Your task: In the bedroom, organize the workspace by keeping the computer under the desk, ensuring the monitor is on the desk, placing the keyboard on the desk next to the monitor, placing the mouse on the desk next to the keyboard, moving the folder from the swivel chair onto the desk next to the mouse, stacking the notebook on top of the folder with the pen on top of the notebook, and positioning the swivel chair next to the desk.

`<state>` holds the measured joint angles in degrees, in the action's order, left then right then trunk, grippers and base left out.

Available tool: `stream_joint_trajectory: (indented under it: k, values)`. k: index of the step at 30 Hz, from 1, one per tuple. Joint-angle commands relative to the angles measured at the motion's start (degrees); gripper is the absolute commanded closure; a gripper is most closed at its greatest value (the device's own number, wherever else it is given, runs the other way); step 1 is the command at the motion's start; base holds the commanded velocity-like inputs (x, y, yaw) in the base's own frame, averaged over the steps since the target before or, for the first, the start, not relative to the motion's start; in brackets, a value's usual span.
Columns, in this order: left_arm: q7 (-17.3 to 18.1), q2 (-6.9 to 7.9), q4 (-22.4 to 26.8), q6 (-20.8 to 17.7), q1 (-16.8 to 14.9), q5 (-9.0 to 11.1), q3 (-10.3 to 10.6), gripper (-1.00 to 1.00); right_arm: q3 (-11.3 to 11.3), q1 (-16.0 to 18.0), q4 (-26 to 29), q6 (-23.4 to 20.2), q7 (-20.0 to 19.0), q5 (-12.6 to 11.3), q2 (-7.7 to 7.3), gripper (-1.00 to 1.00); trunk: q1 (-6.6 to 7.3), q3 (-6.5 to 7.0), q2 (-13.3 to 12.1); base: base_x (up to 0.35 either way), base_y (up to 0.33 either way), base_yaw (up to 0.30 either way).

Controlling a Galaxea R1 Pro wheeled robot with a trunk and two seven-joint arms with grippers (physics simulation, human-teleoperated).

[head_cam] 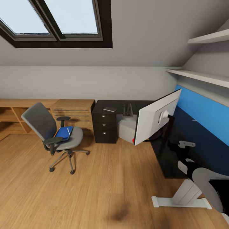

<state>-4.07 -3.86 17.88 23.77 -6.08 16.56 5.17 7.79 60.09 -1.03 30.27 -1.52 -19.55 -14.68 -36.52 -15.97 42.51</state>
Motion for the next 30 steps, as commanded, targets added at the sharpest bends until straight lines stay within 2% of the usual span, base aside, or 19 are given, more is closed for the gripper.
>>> stream_joint_trajectory:
  k: [1, 9, 21, 27, 30]
  values:
    - [-0.42, 0.02, 0.54, 0.22, -0.02, 0.09, 0.49, -1.00, 0.49, 0.04, -0.11, 0.23, -0.10, -0.60, 0.00, -1.00, -0.03, -0.08, 0.06, 0.137, 0.000, 0.000]
    - [-0.33, 0.05, 3.54, 0.23, 0.01, -0.91, 0.46, -1.00, 0.48, -0.07, -0.11, 0.31, 0.17, -0.70, 0.00, -1.00, -0.03, -0.08, 0.06, 0.074, -0.013, 0.000]
    - [-0.32, 0.08, 3.75, 0.23, -0.01, -0.92, 0.35, -1.00, 0.41, -0.74, -0.05, 0.31, 0.52, -0.68, -0.08, -1.00, -0.03, -0.08, 0.06, 0.214, -0.090, 0.000]
    - [-0.32, 0.09, 3.75, 0.23, 0.00, -0.91, 0.37, -1.00, 0.55, -0.80, 0.13, 0.44, 5.87, -0.44, -0.07, -1.00, -0.03, -0.08, 0.06, 0.058, -0.008, 0.000]
    - [-0.32, 0.09, 3.75, 0.23, -0.01, -0.91, 0.35, -1.00, 0.77, -0.83, 0.32, 0.47, 7.22, -0.24, 0.00, -1.00, -0.03, -0.08, 0.06, 0.011, -0.001, 0.000]
